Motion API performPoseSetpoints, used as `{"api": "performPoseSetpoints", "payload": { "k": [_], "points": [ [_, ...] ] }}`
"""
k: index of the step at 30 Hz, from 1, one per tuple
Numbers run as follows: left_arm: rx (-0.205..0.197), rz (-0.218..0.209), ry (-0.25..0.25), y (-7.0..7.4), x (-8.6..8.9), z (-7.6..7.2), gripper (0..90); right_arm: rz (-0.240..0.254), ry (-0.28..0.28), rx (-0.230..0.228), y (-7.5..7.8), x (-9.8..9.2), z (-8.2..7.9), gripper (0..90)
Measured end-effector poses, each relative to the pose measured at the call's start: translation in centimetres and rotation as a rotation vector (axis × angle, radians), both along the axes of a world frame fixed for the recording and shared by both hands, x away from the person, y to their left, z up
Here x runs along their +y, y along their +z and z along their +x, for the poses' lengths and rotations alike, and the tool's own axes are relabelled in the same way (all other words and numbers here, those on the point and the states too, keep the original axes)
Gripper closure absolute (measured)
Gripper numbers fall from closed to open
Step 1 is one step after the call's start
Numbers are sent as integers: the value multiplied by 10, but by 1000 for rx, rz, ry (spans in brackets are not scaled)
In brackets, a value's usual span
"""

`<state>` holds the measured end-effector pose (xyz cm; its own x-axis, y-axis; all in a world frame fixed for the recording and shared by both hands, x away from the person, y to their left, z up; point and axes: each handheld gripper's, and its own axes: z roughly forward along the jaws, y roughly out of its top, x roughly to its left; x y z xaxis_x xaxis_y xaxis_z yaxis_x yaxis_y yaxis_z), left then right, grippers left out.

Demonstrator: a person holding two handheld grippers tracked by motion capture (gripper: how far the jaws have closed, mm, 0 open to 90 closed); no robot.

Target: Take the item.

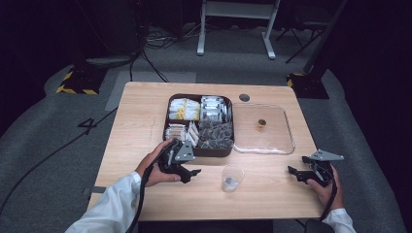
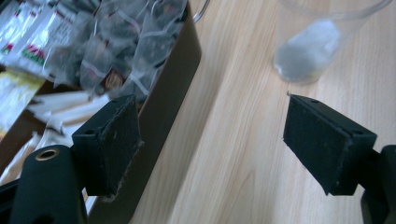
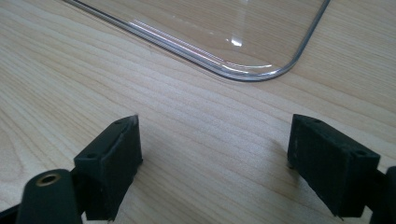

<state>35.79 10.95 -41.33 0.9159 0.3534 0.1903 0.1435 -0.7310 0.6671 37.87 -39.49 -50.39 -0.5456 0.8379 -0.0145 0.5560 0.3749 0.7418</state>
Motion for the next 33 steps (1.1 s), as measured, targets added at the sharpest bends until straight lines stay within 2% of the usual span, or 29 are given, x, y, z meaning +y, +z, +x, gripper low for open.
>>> {"api": "performPoseSetpoints", "payload": {
  "k": [2,7,10,12,16,19,20,24,33],
  "points": [
    [-15,19,31,-4,6,0,191,1,0,1,0,0,0,179],
    [-15,41,95,-15,29,4,190,1,0,0,0,0,0,179],
    [-8,50,114,-19,36,4,189,1,0,1,0,0,0,179],
    [-19,54,132,-23,42,4,190,2,0,1,0,0,0,179],
    [-5,59,165,-34,55,5,189,0,0,0,0,0,0,179],
    [4,78,190,-41,63,4,188,0,0,0,0,0,0,179],
    [-1,102,203,-46,67,3,187,0,0,0,0,0,0,179],
    [9,117,234,-53,78,3,184,0,-1,-1,0,0,0,179],
    [32,74,295,-63,102,0,184,-1,-1,-1,0,0,0,179]
  ]
}}
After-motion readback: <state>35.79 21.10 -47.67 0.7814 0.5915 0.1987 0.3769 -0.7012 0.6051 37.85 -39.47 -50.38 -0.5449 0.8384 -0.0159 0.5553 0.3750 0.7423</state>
